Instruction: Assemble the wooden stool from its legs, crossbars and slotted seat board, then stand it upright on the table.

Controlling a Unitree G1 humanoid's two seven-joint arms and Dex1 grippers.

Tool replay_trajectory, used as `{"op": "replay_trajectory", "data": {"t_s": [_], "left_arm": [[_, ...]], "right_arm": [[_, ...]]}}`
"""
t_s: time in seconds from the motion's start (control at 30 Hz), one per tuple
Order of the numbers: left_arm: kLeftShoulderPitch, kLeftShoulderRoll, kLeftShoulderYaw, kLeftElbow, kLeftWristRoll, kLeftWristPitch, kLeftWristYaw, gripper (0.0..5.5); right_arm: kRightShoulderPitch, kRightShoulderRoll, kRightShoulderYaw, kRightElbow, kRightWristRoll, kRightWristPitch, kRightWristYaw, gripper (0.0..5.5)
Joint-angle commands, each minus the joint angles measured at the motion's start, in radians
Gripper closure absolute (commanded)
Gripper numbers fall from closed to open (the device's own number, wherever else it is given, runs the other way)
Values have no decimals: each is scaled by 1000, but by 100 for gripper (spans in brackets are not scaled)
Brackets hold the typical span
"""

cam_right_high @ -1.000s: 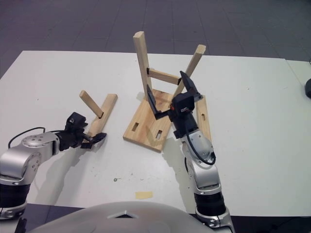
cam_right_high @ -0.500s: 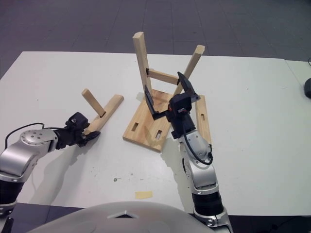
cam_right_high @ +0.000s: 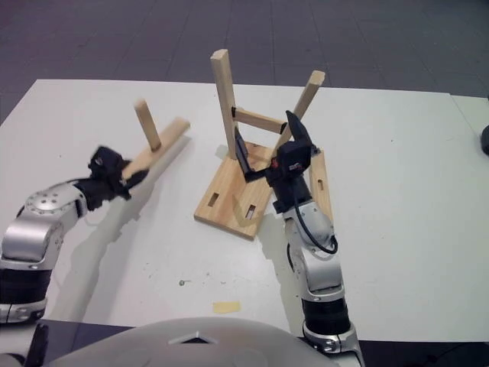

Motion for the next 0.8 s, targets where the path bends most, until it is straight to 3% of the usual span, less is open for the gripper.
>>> {"op": "replay_trajectory", "data": {"t_s": [0.03,0.27,0.47,0.73,0.8], "left_arm": [[-100,-70,34,-46,14,-147,51,346],[-132,-82,-14,-142,63,-289,14,346],[-153,-49,-68,-236,-2,-302,-145,346],[-92,-30,-166,-239,-13,-322,-301,346],[-83,-31,-188,-242,-5,-327,-320,346]], "right_arm": [[-94,5,-108,-57,291,175,21,10],[-252,-4,-295,-86,730,321,-83,10],[-314,-58,-376,-65,1112,388,-153,10],[-346,-69,-329,0,1134,381,-173,10],[-342,-57,-309,6,1124,376,-172,40]]}}
